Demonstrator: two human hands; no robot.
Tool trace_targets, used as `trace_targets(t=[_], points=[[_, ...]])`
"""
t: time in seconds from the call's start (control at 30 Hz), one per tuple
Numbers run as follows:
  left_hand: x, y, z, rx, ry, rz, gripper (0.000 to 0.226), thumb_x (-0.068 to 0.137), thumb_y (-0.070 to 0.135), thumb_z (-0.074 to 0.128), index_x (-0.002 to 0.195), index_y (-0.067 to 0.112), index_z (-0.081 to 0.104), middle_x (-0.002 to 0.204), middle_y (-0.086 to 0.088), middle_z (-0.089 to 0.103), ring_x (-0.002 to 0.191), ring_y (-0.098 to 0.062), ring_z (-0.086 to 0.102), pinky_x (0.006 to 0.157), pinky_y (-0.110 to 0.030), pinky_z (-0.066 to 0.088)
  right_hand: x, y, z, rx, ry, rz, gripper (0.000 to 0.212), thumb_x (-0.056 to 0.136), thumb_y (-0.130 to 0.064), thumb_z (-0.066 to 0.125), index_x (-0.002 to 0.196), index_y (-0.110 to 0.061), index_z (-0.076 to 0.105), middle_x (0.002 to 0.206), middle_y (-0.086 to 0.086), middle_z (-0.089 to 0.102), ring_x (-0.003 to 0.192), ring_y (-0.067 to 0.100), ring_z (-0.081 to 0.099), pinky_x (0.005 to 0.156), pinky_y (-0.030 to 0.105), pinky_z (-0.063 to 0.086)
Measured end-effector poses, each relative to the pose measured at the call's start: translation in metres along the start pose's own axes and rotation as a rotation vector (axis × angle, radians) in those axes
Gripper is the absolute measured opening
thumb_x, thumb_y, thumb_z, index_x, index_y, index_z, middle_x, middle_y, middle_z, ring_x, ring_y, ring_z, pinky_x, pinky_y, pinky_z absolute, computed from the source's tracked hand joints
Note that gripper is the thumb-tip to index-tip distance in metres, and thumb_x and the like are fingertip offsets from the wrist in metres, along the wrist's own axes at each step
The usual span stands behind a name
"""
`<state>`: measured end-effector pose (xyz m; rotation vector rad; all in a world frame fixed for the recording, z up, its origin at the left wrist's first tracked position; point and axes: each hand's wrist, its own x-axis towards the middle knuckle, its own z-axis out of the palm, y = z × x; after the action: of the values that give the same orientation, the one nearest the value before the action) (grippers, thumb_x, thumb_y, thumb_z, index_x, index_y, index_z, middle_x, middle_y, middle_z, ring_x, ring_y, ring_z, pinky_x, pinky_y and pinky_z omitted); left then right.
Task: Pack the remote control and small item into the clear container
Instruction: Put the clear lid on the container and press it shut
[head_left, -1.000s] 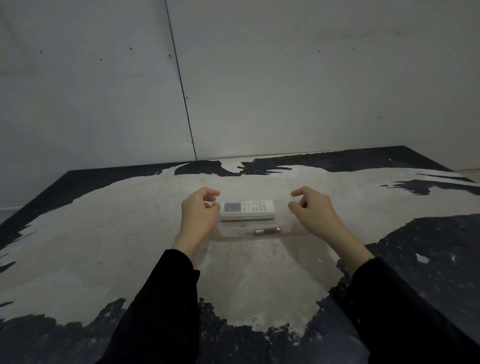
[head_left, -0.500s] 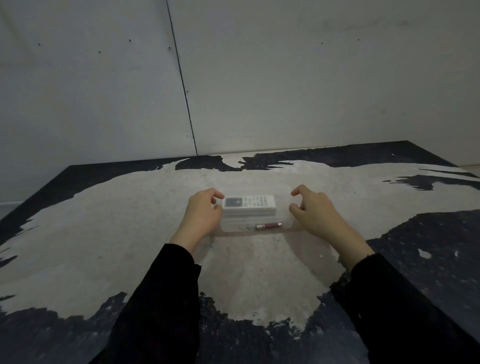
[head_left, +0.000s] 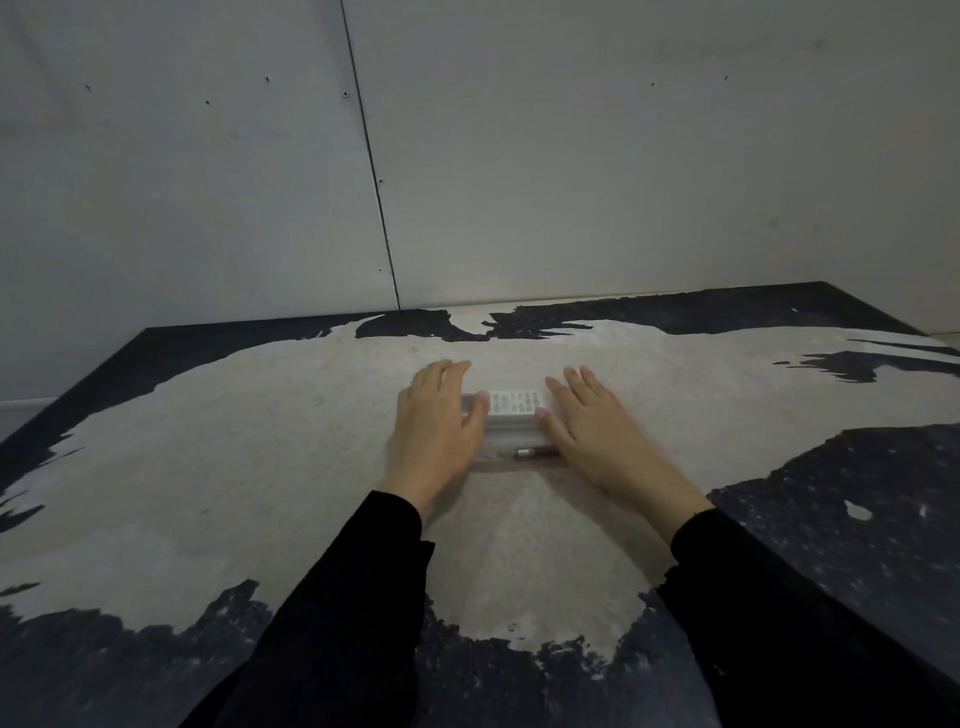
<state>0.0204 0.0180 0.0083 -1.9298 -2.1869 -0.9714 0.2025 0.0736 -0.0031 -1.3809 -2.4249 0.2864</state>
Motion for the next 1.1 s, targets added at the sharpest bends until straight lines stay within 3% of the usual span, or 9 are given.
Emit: trace_targets(t=[0.1, 0.23, 0.4, 0.53, 0.63, 0.7, 0.83, 0.97, 1.1], points=[[0.0, -0.005, 0.014, 0.046, -0.17, 0.011, 0.057, 0.093, 0.05, 0.029, 0.143, 0.022, 0.027, 0.156, -0.005, 0.023, 0.146, -0.021, 0.012, 0.12, -0.045, 0.015, -0.001, -0.001, 0.0, 0.016, 0.003, -0.002, 0.058, 0.097, -0.043, 0.027, 0.147, -0.015, 0.018, 0.16, 0.011, 0.01, 0.147, 0.023, 0.0, 0.122, 0.042, 0.008], [0.0, -0.011, 0.018, 0.09, -0.226, 0.036, 0.06, 0.093, 0.053, 0.023, 0.145, 0.024, 0.022, 0.158, -0.006, 0.015, 0.147, -0.02, 0.006, 0.119, -0.042, 0.009, -0.001, -0.002, -0.004, -0.017, -0.01, -0.01, 0.057, 0.096, -0.037, 0.032, 0.146, -0.013, 0.022, 0.158, 0.014, 0.015, 0.146, 0.025, 0.007, 0.12, 0.043, 0.013], [0.004, -0.008, 0.012, 0.171, -0.25, 0.064, 0.062, 0.091, 0.052, 0.027, 0.144, 0.021, 0.023, 0.157, -0.008, 0.022, 0.145, -0.024, 0.015, 0.118, -0.045, 0.018, 0.016, -0.01, -0.024, -0.109, -0.007, -0.012, 0.056, 0.087, -0.042, 0.045, 0.133, -0.012, 0.038, 0.137, 0.017, 0.039, 0.127, 0.033, 0.033, 0.104, 0.045, 0.03], [0.015, -0.003, 0.006, 0.274, -0.276, 0.08, 0.071, 0.083, 0.055, 0.034, 0.141, 0.014, 0.03, 0.144, -0.014, 0.039, 0.131, -0.031, 0.033, 0.107, -0.046, 0.03, 0.024, -0.012, -0.014, -0.059, -0.136, -0.025, 0.068, 0.093, -0.05, 0.035, 0.148, -0.016, 0.016, 0.159, 0.016, 0.009, 0.147, 0.028, 0.003, 0.12, 0.046, 0.009], [0.028, 0.006, 0.003, 0.315, -0.265, 0.106, 0.073, 0.076, 0.059, 0.032, 0.13, 0.011, 0.043, 0.125, -0.015, 0.048, 0.114, -0.033, 0.041, 0.098, -0.045, 0.035, 0.027, -0.008, -0.012, -0.064, -0.134, -0.054, 0.068, 0.093, -0.051, 0.034, 0.148, -0.014, 0.017, 0.157, 0.016, 0.016, 0.146, 0.028, 0.006, 0.12, 0.044, 0.009], [0.032, 0.006, 0.005, 0.273, -0.267, 0.134, 0.063, 0.081, 0.053, 0.037, 0.122, 0.007, 0.046, 0.121, -0.016, 0.05, 0.113, -0.034, 0.043, 0.099, -0.044, 0.034, 0.029, -0.007, -0.014, -0.064, -0.099, -0.076, 0.068, 0.092, -0.049, 0.039, 0.146, -0.011, 0.022, 0.151, 0.018, 0.027, 0.142, 0.029, 0.017, 0.119, 0.043, 0.015], [0.03, 0.001, 0.011, 0.043, -0.323, 0.125, 0.057, 0.089, 0.04, 0.047, 0.135, 0.007, 0.037, 0.142, -0.016, 0.043, 0.135, -0.03, 0.032, 0.113, -0.04, 0.021, 0.028, -0.005, -0.013, 0.045, -0.055, -0.09, 0.063, 0.091, -0.043, 0.048, 0.142, -0.009, 0.032, 0.146, 0.017, 0.035, 0.138, 0.028, 0.023, 0.116, 0.037, 0.017], [0.035, -0.005, 0.012, -0.126, -0.29, 0.084, 0.057, 0.085, 0.04, 0.058, 0.133, 0.013, 0.045, 0.137, -0.01, 0.05, 0.128, -0.025, 0.042, 0.11, -0.037, 0.029, 0.027, 0.0, -0.01, 0.39, 0.053, -0.018, 0.042, 0.094, -0.022, 0.05, 0.135, -0.012, 0.047, 0.148, 0.011, 0.039, 0.139, 0.022, 0.025, 0.115, 0.032, 0.016], [0.034, -0.008, 0.015, -0.229, -0.243, 0.008, 0.056, 0.079, 0.041, 0.065, 0.128, 0.017, 0.052, 0.132, -0.005, 0.055, 0.125, -0.022, 0.045, 0.108, -0.035, 0.032, 0.029, 0.002, -0.005, 0.446, 0.081, 0.018, 0.04, 0.092, -0.019, 0.054, 0.131, -0.014, 0.053, 0.146, 0.008, 0.043, 0.139, 0.02, 0.027, 0.116, 0.034, 0.017]])
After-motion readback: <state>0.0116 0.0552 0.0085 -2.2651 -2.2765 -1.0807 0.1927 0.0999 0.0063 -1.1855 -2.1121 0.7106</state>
